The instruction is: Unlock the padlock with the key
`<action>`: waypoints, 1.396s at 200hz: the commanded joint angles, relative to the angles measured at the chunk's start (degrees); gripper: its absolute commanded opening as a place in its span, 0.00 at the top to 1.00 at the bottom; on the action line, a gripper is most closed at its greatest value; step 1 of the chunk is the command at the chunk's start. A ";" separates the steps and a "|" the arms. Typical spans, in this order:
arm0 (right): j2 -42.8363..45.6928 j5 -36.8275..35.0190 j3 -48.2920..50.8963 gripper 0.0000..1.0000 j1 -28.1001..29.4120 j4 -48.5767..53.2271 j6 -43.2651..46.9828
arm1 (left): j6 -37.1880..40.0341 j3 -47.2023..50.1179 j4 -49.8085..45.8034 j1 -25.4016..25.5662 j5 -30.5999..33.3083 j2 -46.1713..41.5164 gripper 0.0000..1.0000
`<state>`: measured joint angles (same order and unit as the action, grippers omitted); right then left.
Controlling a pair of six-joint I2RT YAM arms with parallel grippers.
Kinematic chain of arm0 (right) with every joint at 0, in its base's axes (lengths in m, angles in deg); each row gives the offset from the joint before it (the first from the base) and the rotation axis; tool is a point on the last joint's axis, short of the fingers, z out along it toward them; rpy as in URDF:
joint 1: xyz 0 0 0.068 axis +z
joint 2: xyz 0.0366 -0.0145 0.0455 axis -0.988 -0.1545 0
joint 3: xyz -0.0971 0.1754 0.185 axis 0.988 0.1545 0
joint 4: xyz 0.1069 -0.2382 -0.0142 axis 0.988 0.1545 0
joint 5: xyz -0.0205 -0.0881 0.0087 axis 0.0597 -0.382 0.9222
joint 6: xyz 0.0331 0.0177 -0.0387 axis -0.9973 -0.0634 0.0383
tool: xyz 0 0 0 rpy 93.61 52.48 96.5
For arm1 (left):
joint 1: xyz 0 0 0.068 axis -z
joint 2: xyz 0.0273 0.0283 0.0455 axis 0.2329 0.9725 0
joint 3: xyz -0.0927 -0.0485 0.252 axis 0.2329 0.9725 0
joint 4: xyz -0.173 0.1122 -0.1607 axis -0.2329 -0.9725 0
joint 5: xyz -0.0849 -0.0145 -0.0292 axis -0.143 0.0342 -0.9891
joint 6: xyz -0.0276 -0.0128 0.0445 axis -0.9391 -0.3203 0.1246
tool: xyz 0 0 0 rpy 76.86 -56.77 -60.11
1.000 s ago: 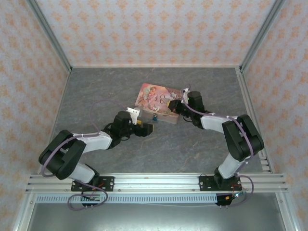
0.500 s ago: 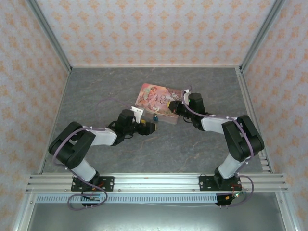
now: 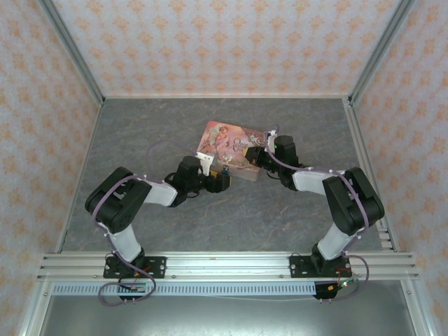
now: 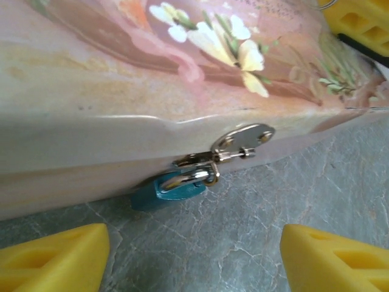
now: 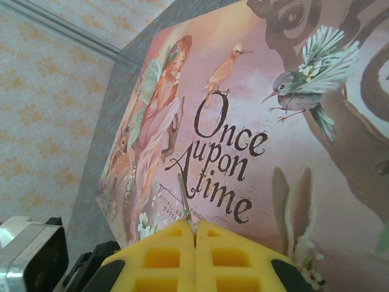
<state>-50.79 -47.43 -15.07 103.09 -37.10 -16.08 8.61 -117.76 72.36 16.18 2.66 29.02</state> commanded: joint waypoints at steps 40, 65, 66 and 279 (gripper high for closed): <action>-0.62 0.65 2.39 1.00 1.05 5.32 -0.21 | 0.34 -2.64 4.72 0.34 1.54 4.68 0.29; -0.69 0.73 2.33 1.00 0.99 5.40 0.01 | 0.43 -2.62 5.24 0.33 2.58 5.32 0.30; -0.74 0.73 2.29 1.00 0.98 5.40 0.03 | 0.43 -2.63 5.24 0.33 2.61 5.32 0.30; -0.53 0.38 2.50 1.00 1.17 5.47 -0.11 | -1.14 -7.40 1.32 2.82 1.49 6.20 0.54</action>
<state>-50.63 -47.45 -14.85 103.09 -37.17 -16.05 7.32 -123.53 73.80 18.04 5.02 35.44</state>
